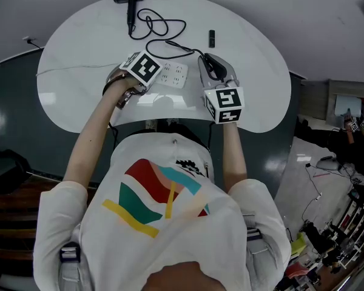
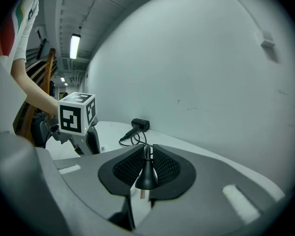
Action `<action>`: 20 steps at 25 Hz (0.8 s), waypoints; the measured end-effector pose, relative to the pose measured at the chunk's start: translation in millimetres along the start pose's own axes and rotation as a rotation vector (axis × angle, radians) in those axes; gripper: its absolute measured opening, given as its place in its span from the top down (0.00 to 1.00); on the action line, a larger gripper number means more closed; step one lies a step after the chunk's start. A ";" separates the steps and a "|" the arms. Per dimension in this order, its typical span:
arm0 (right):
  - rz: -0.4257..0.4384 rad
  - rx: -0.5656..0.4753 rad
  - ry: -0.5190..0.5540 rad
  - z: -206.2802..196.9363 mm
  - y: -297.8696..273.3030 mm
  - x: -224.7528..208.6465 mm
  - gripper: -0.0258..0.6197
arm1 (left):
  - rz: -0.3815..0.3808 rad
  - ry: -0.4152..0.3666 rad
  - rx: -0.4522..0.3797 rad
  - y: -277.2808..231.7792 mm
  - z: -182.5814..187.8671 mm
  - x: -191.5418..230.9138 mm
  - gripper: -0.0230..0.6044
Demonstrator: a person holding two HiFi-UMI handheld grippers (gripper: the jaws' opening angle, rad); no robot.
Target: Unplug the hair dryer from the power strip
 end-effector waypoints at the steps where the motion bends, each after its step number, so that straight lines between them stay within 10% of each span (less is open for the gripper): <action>1: -0.008 0.012 -0.004 -4.5 -1.0 -0.5 0.85 | 0.005 0.000 0.001 0.2 -0.1 0.6 0.80; 20: -0.037 0.263 -0.143 -99.0 -8.9 7.7 0.85 | 0.031 0.008 -0.011 2.4 -1.6 5.0 0.80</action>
Point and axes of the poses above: the fingertips, and each gripper's own axes: y backward along the fingers, x to its left, z out of its top, the point moved 6 cm from there along y, backward along the fingers, and after that the axes turned 15 degrees about y, right-handed, at the moved point
